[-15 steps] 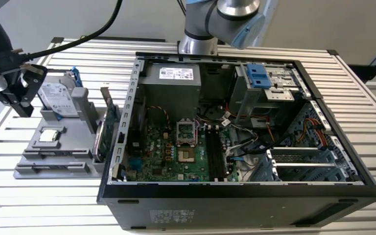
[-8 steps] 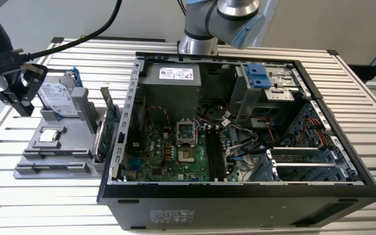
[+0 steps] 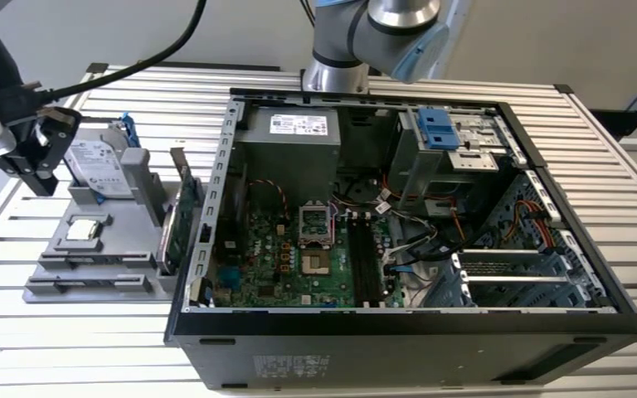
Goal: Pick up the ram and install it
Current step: 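Pick up the ram and move it above insertion slot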
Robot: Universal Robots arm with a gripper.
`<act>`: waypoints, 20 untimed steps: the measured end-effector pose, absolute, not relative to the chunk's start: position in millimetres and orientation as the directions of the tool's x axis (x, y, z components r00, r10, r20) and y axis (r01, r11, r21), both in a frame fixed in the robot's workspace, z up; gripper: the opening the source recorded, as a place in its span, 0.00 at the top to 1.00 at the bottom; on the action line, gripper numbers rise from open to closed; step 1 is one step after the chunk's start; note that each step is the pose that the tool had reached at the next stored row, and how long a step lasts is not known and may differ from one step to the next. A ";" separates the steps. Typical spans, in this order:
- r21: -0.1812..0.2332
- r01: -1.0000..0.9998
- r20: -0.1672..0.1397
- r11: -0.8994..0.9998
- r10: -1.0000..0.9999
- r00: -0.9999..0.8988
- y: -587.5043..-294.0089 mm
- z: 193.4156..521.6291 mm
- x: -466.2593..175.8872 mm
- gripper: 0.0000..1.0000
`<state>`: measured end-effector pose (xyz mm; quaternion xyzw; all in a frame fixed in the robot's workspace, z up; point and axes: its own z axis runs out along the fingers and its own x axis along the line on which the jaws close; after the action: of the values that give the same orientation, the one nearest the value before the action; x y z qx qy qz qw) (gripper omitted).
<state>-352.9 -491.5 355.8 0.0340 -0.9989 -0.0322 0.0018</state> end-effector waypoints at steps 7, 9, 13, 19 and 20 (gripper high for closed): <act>0.062 -0.122 0.002 0.991 -0.122 -0.992 -491.5 355.8 -352.9 1.00; 0.062 -0.140 0.002 0.988 -0.140 -0.990 -491.5 355.8 -352.9 1.00; 0.062 -0.179 0.002 0.982 -0.180 -0.984 -491.5 355.8 -352.9 1.00; 0.062 -0.239 0.002 0.969 -0.240 -0.971 -491.5 355.8 -352.9 1.00; 0.062 -0.249 0.002 0.967 -0.250 -0.968 -491.5 355.8 -352.9 1.00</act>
<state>-352.9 -491.5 355.8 0.1257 -0.9916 -0.0306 0.0047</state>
